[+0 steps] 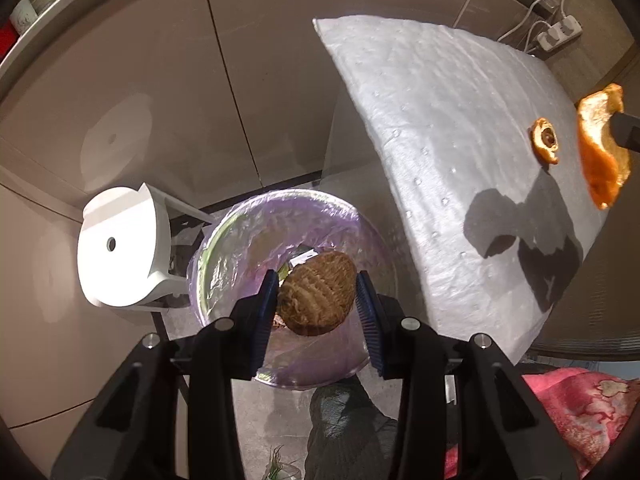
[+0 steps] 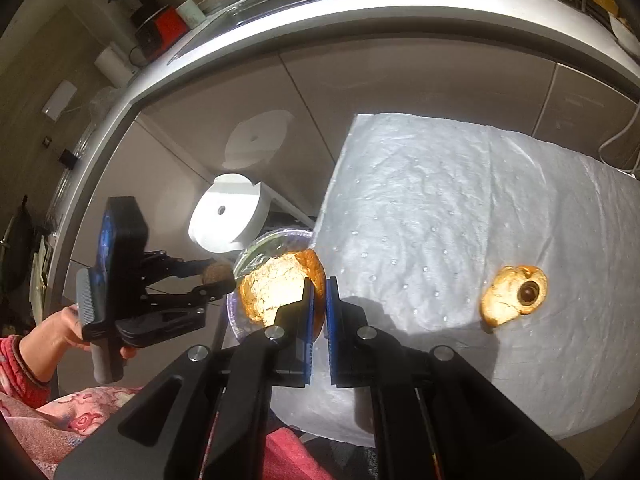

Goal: Collect trash
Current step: 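Drop the nut into the bin with the left gripper while the right gripper carries the bread over it, then open the right gripper over the bin to drop the bread crust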

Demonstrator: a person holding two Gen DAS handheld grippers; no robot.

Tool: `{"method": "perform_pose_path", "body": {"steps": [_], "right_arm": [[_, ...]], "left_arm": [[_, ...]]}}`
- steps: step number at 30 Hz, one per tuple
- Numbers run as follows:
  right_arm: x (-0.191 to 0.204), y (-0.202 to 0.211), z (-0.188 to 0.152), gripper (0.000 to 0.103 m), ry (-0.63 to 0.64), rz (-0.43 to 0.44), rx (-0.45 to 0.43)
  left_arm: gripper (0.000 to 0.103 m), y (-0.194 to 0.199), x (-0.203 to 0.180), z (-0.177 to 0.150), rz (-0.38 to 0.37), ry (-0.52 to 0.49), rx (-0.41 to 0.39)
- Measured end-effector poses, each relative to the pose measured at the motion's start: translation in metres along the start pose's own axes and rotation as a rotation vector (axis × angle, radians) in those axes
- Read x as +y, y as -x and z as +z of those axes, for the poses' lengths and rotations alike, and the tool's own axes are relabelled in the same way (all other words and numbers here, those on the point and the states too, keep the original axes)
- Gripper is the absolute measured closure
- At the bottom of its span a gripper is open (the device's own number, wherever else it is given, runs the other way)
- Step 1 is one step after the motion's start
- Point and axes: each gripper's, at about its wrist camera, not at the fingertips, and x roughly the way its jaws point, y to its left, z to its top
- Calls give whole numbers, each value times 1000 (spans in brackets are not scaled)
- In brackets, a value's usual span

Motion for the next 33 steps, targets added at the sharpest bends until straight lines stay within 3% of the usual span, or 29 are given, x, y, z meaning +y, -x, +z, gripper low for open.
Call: {"method": "perform_pose_path", "body": {"steps": [11,15,19,26,29,33], "right_arm": [[30,-1,2,96,5,-53,10],[31,0,4,96,1,-66,8],[34,-2,6,96,2,-68,13],[42,-15,10,96,14,-46,34],[49,-24,13,96,27,-34,46],[58,-44,14,96,53,-11,77]], "left_arm": [[64,-41,15,-1,-43,0,62],[47,-54,14,-2,-35,-8,91],[44,-53,15,-2,-40,-2,91],[44,-16,17,0,-48,9,7],[34,12,22,-1,-40,18,-58],[33,47,31,-7,-15,27,-136]]}}
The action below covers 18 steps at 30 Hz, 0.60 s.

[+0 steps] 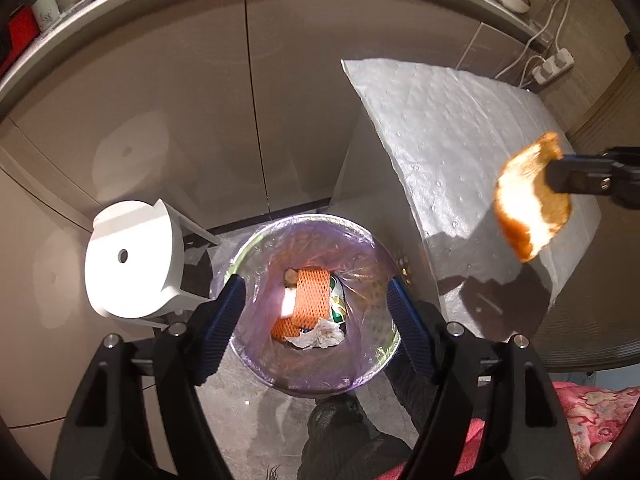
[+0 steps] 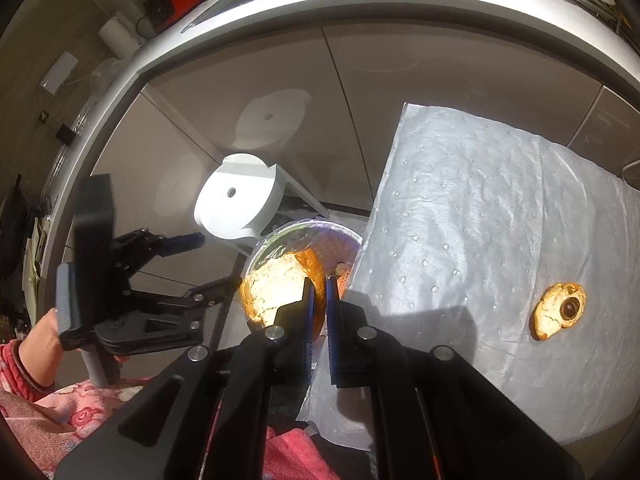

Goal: Collect trash
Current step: 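Open the right gripper over the bin to drop the bread crust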

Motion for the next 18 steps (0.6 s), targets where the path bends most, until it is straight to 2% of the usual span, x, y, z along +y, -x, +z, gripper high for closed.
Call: {"method": "perform_pose_path", "body": {"steps": [6,14,16,17,18], "right_arm": [[18,-46,4,96,44,25,61],[42,-102,8,95,115,23,136],[47,-114,9,88,127,6,152],[49,-120,9,78,136,0,161],[51,-125,9,60,142,-8,171]], "left_arm": [[31,37,11,-9,34,23,-69],[30,52,21,-20,67,42,-85],[30,53,24,-21,70,50,-85],[30,53,25,-22,69,51,-85],[30,53,25,-22,70,51,-84]]}}
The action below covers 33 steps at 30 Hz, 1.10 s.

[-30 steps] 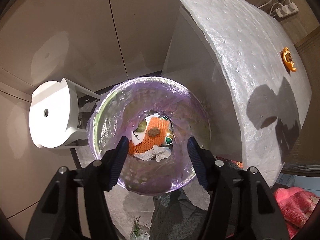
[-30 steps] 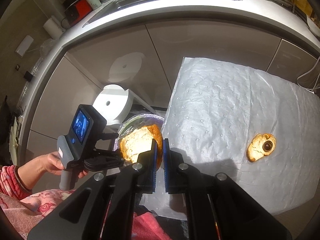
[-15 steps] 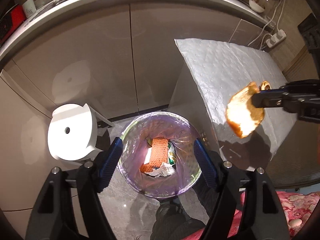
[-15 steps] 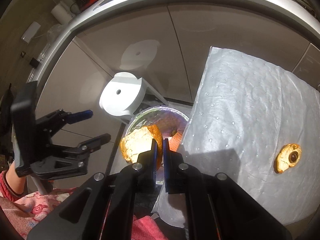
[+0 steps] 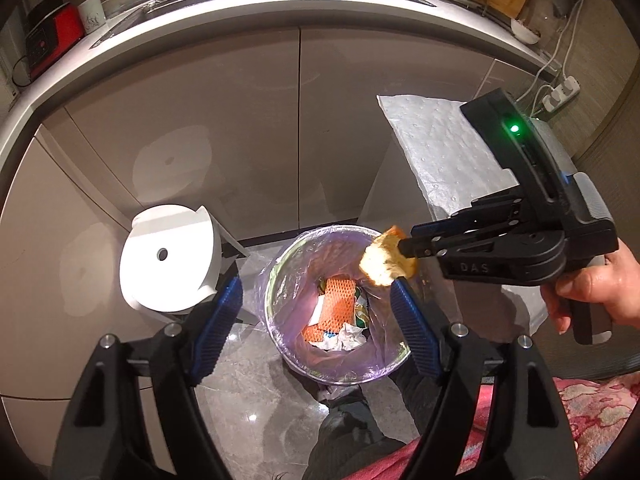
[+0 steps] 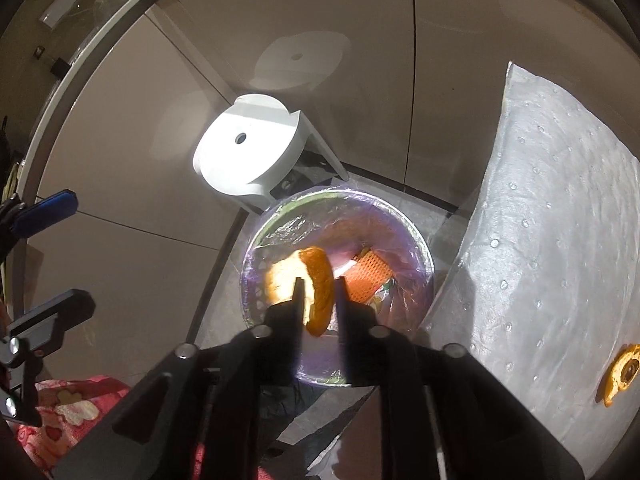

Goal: Collect trash
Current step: 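Open the right gripper over the bin to drop the bread crust, then grasp the dark round chestnut off the yellow bread with the right gripper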

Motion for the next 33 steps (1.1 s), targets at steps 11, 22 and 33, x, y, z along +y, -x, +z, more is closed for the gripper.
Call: {"method": "perform_pose_path", "body": {"steps": [11,22,33], "right_arm": [[-18,38,-2,51,-63,-6,-87],[-105,150,-54,22,-263,-137,-298],[-230,153,-131,31,-454,-234,-273]], "left_arm": [[30,-2,-8,2,0,-13,1],[27,-1,-55,32,-44,-99,-21],[26,-18,-149,74,-109,-210,-17]]}}
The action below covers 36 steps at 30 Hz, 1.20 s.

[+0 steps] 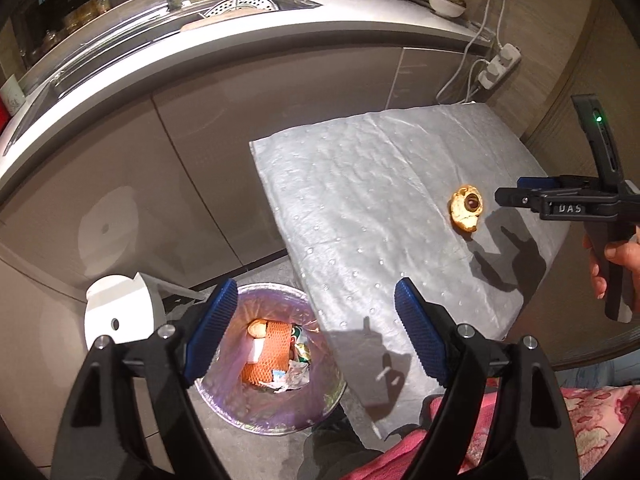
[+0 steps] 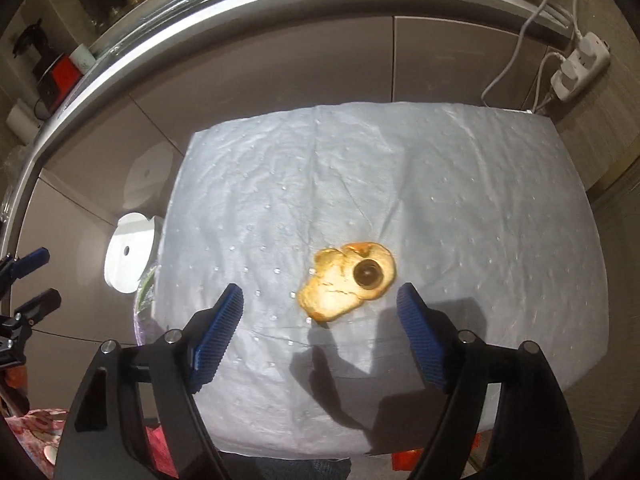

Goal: Collect trash
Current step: 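Grasp the dark round chestnut off the yellow bread with the right gripper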

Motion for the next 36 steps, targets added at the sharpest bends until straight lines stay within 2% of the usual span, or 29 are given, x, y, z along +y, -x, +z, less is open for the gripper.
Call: {"method": "perform_pose_path", "body": {"steps": [2,4,7,9,16,23,27,30,33,36], "right_arm": [[-14,-11,-3,41,-3,4,24],[-26,-23,-4,57,-6,12,46],[-39,-38,-1,74,10,14,76],[-41,-46,2,78,45,13,83],[-27,-57,14,79,200,36,83],[-18,-78,13,78,309,-4,134],[-16,-80,12,81,318,-9,128],[-19,-75,14,81,296,22,122],[-25,-61,16,81,257,53,100],[-39,-37,18,81,201,73,63]], "left_arm": [[26,-6,-14,11,-3,-14,7],[26,-11,-28,20,-7,-25,14],[25,-16,-44,29,-7,-43,22],[25,-18,-52,33,2,-50,27],[25,-23,-61,40,33,-25,54],[25,-24,-63,43,53,-8,64],[25,-27,-65,42,56,-10,77],[25,-32,-70,43,42,-25,87],[24,-42,-81,46,3,-43,99],[19,-58,-97,53,-56,-58,114]]}}
